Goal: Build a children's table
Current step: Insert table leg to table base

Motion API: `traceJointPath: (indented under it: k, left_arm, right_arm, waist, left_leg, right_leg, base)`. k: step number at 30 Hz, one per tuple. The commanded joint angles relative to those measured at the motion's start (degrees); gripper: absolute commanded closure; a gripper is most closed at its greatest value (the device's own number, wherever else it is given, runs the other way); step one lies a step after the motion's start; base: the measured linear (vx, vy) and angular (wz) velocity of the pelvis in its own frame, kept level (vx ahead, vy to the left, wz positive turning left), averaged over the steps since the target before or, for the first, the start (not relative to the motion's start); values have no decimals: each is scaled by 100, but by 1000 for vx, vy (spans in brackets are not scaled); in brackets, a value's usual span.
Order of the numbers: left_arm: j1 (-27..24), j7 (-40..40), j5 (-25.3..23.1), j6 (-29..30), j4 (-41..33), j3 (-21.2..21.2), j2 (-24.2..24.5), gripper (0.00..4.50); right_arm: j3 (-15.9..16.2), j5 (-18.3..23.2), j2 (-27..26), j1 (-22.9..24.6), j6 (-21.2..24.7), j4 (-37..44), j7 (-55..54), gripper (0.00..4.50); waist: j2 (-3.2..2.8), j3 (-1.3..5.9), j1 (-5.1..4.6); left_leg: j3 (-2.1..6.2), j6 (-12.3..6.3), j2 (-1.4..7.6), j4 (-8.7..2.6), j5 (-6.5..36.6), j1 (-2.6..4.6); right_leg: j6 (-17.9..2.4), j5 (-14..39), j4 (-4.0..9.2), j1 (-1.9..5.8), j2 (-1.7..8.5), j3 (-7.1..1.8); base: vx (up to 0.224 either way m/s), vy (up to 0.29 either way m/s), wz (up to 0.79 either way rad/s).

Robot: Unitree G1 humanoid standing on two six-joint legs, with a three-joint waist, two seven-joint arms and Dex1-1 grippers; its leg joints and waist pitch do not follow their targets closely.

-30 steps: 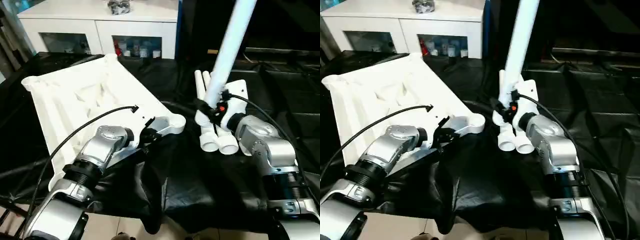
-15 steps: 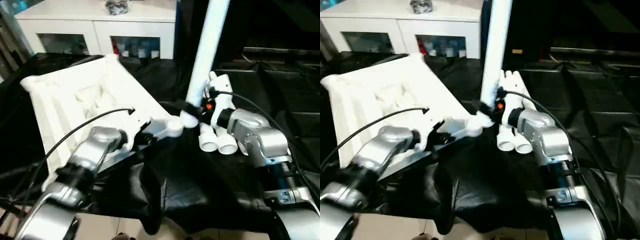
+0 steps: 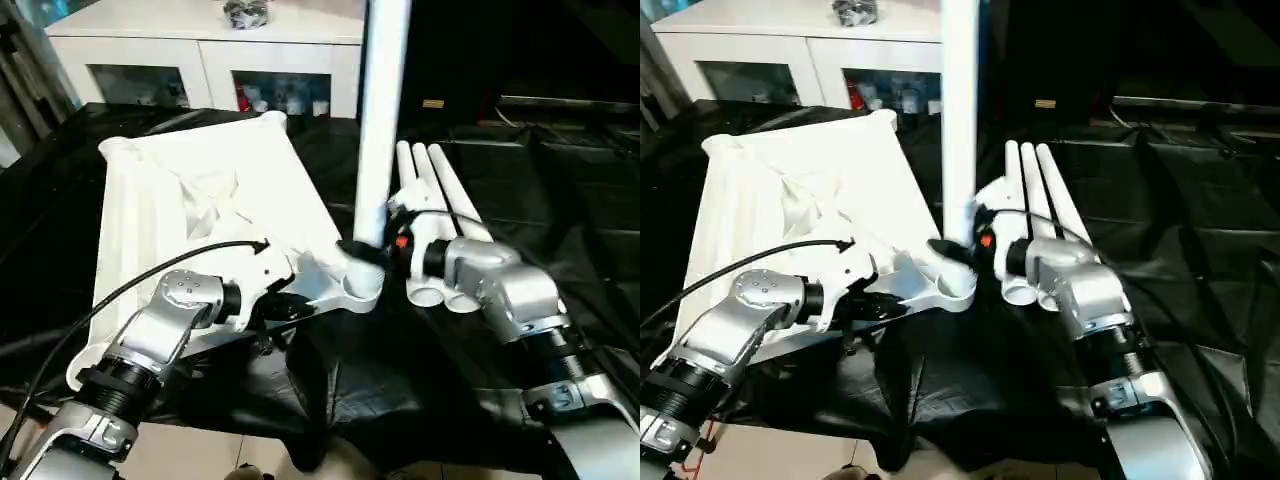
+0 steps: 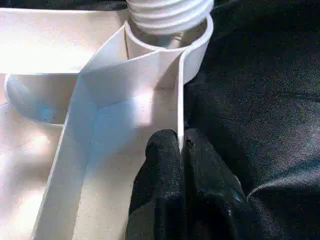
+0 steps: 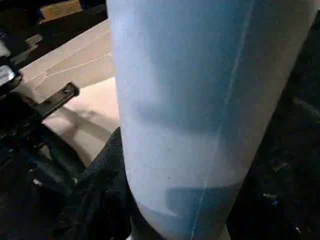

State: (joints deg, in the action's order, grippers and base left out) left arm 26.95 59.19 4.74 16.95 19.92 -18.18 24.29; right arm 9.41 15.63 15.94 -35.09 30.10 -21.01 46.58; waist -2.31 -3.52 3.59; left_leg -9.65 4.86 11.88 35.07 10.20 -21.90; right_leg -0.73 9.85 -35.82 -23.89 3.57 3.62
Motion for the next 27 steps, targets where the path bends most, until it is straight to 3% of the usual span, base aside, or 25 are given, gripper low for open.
traceJointPath:
  k: [1,9,16,22,25,27]
  left_arm:
    - [-111,22,84,-57,74,49,-91,450]
    - [-32,28,74,-59,134,48,-142,450]
    - [-18,-21,95,-21,141,98,-181,450]
    - [58,-255,124,115,207,250,-302,450]
    - [120,-366,126,182,254,325,-369,450]
    - [162,-434,117,216,295,356,-393,450]
  right_arm:
    - [34,-16,-12,44,54,71,42,259]
    - [96,-159,-71,32,-163,-129,16,259]
    - [-169,-33,-306,90,-399,-430,-138,259]
    - [-365,103,-413,475,-649,-515,-136,259]
    - [-514,178,-499,717,-835,-557,-156,259]
    - [-591,190,-574,915,-1040,-611,-190,259]
  waist:
    - [76,416,16]
    - [76,421,16]
    - [61,409,10]
    - [17,424,19]
    - [-10,414,33]
    - [2,404,27]
  left_leg:
    - [6,-67,77,-417,1116,66]
    - [4,-71,76,-414,1107,68]
    - [10,-49,77,-426,1238,78]
    - [12,-81,71,-422,1225,74]
    - [12,-100,70,-429,1332,89]
    - [15,-95,67,-443,1423,90]
  right_leg:
    - [-918,1872,495,313,380,-254]
    - [-965,1790,490,314,384,-252]
    - [-932,1983,514,306,386,-249]
    - [-967,1846,511,314,386,-247]
    - [-936,2042,543,298,390,-241]
    - [-882,2214,567,299,386,-234]
  base:
    - [0,0,0]
    - [0,0,0]
    - [0,0,0]
    - [0,0,0]
    - [0,0,0]
    - [0,0,0]
